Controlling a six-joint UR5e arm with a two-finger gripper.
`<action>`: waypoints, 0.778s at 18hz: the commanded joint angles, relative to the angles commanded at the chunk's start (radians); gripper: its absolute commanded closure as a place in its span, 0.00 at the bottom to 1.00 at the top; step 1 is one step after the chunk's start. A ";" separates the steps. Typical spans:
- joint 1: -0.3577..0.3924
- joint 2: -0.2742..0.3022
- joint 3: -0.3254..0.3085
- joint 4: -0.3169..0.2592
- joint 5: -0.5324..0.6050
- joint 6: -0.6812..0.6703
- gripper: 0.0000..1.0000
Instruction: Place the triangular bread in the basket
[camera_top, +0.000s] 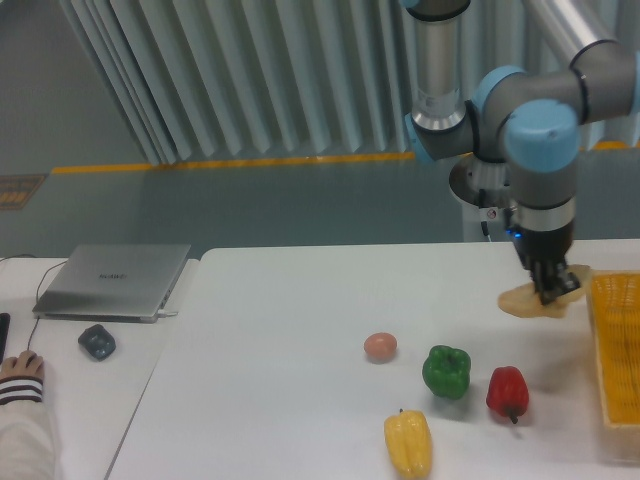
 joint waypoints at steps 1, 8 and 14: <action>0.009 -0.003 -0.002 0.025 0.003 0.009 0.97; 0.123 -0.029 -0.034 0.131 0.075 0.125 0.92; 0.163 -0.022 -0.107 0.137 0.080 0.158 0.83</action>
